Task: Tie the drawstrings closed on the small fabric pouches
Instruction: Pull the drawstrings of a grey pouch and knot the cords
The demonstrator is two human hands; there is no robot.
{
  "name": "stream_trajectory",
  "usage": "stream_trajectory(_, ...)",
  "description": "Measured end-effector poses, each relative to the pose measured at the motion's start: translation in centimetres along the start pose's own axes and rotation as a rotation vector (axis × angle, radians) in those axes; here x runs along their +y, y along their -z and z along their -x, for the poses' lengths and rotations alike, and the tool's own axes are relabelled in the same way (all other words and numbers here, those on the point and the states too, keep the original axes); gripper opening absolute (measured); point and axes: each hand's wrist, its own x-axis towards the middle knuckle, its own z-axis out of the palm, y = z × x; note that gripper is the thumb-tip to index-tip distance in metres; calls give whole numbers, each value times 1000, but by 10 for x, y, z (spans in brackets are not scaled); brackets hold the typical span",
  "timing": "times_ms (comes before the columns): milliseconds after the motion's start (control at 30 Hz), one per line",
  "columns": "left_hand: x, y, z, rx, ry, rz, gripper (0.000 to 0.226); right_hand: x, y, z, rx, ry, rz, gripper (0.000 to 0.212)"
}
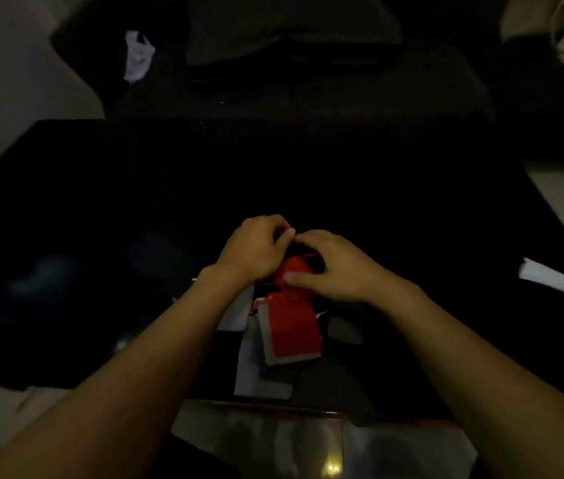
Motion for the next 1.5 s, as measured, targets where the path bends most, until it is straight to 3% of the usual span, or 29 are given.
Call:
stream_trajectory(100, -14, -6, 25, 54, -9, -105, 37, 4, -29, 15, -105, 23, 200, 96)
stream_trajectory(200, -21, -7, 63, 57, 141, -300, 69, 10, -51, 34, -76, 26, 304, 86)
stream_trajectory(300, -24, -9, 95, -163, 290, -247, 112, 10, -51, 53, 94, 0, 218, 75)
stream_trajectory(400, -32, -26, 111, -391, 263, -330, 129, 5, -32, 61, 172, -36, 65, 75)
stream_trajectory(500, -41, -48, 111, -359, 249, -299, 126, 9, -5, 70, 84, -84, 76, 98)
stream_trajectory(567, -40, -57, 103, -278, 248, -241, 124, 21, 8, 77, -49, -186, 238, 108)
stream_trajectory(667, -31, -59, 90, -230, 241, -202, 123, 44, 11, 81, -55, -280, 328, 81)
stream_trajectory(733, -23, -52, 78, -229, 255, -187, 125, 55, 10, 75, 81, -257, 174, 46)
stream_trajectory(800, -15, -40, 70, -151, 252, -191, 123, 57, 13, 64, 142, -236, 32, 25)
stream_trajectory(867, -9, -29, 67, 58, 177, -71, 106, 52, 23, 50, 183, -170, -58, 22)
stream_trajectory(933, -3, -22, 68, 213, 140, 232, 85, 38, 37, 39, 229, -63, -152, 24)
stream_trajectory(1033, 19, -12, 56, 127, 177, 577, 75, 13, 51, 38, 212, 94, -392, 21)
stream_trajectory(1133, 36, -9, 37, -14, 143, 844, 33, -1, 49, 36, 210, 136, -550, 23)
stream_trajectory(1200, 41, -12, 30, -7, 105, 878, 18, -1, 47, 32, 236, 130, -576, 23)
stream_trajectory(1333, 39, -19, 17, 109, 128, 954, 13, 9, 52, 27, 262, 61, -790, 22)
stream_trajectory(1500, 35, -17, 12, -2, 107, 915, 12, 17, 54, 32, 317, 9, -755, 13)
